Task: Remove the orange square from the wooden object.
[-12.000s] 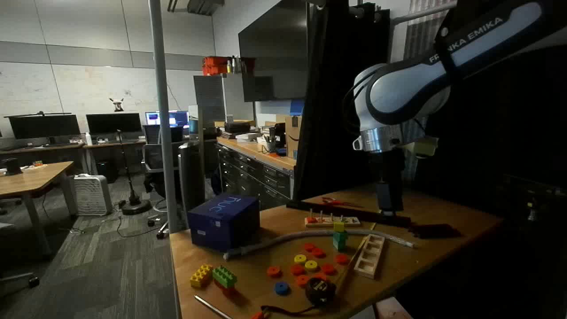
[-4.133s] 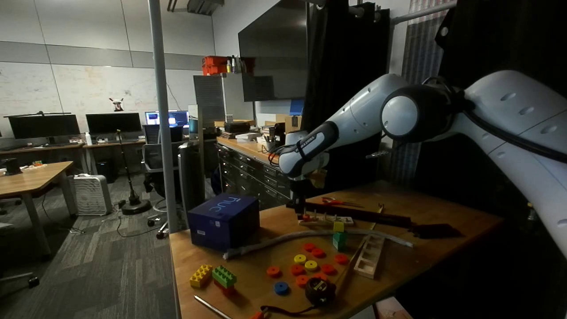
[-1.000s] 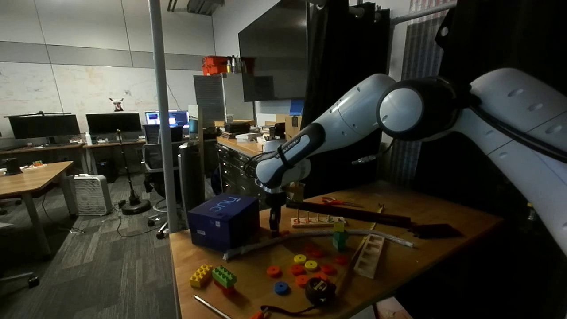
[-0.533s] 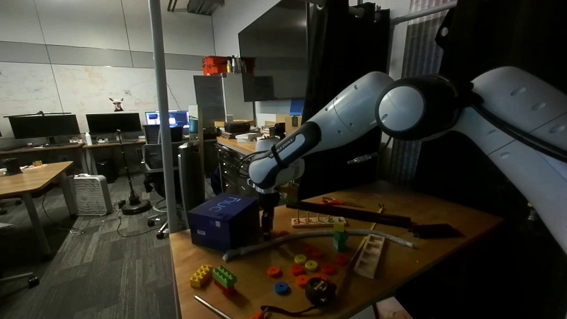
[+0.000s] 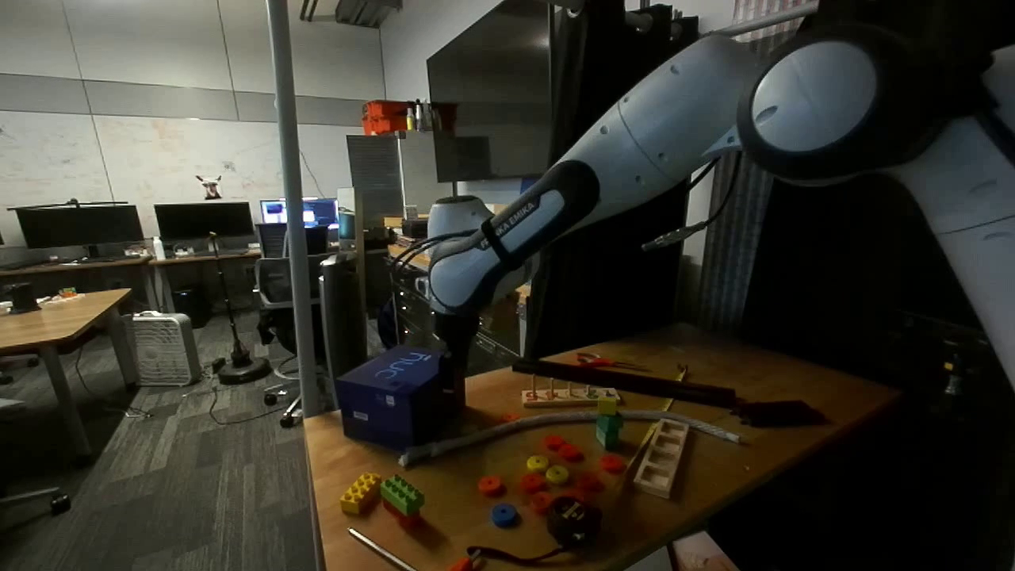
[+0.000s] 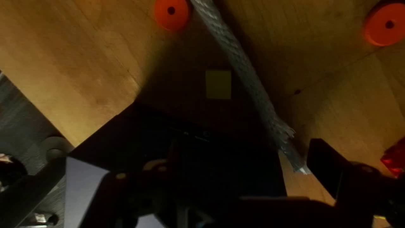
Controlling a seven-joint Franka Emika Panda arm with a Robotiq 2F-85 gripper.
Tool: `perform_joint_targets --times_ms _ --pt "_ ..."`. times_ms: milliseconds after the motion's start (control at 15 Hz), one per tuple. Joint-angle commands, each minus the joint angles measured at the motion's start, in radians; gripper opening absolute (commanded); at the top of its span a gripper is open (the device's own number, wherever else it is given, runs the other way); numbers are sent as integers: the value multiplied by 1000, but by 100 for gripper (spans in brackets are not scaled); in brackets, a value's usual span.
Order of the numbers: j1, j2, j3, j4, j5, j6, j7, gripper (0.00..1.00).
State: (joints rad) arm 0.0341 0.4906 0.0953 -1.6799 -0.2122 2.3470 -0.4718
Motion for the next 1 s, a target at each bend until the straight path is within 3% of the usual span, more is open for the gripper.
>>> perform_joint_targets --times_ms 0,200,467,933 --pt "76 -239 -52 -242 -125 73 219 100" --pt "121 -396 -66 -372 -248 43 449 100" --pt "120 -613 -30 -554 -345 -16 751 100" --pt "63 -1010 86 -847 -300 -166 1087 100"
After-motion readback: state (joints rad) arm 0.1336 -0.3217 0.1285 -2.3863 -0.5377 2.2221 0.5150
